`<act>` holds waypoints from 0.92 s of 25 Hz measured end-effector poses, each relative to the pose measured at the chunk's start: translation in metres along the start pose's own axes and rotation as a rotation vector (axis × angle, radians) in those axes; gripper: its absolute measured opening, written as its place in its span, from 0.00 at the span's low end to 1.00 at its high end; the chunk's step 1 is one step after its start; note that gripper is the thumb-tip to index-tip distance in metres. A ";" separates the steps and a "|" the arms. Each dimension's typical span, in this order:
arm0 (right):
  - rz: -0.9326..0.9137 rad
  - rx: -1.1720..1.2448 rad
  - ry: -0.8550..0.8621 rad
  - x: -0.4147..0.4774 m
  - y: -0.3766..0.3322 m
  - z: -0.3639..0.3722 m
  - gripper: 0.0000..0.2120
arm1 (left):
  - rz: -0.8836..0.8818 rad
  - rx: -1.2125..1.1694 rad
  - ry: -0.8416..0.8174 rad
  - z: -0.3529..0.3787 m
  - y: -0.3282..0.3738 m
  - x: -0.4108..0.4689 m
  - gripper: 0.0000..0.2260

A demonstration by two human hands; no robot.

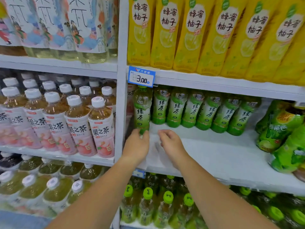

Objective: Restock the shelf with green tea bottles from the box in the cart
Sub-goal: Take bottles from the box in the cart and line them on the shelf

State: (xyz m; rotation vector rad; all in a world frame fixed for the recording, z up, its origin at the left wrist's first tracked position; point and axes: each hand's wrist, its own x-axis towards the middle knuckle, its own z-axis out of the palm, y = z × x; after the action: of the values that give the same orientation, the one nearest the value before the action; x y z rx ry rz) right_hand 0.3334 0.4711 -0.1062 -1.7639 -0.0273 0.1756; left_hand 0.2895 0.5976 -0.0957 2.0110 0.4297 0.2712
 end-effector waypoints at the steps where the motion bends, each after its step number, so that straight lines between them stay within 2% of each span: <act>1: 0.043 -0.008 -0.001 -0.012 -0.004 -0.007 0.09 | -0.041 0.009 -0.040 -0.005 0.008 -0.009 0.20; 8: 0.245 -0.060 -0.028 -0.114 -0.060 -0.068 0.19 | -0.174 -0.027 -0.230 -0.047 0.081 -0.105 0.23; 11: 0.319 -0.103 -0.065 -0.177 -0.096 -0.102 0.19 | -0.209 0.045 -0.301 -0.074 0.120 -0.158 0.23; 15: 0.411 -0.014 -0.024 -0.269 -0.131 -0.150 0.13 | -0.232 0.056 -0.373 -0.101 0.162 -0.221 0.23; 19: 0.459 0.040 0.077 -0.374 -0.140 -0.187 0.17 | -0.185 0.064 -0.521 -0.106 0.185 -0.291 0.22; 23: 0.516 0.039 0.301 -0.479 -0.140 -0.225 0.21 | -0.164 0.073 -0.765 -0.087 0.200 -0.365 0.23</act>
State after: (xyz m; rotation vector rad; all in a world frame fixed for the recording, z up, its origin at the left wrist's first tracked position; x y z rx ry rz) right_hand -0.0987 0.2248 0.1225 -1.7124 0.6483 0.2778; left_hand -0.0387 0.4334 0.1197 1.9625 0.1099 -0.6103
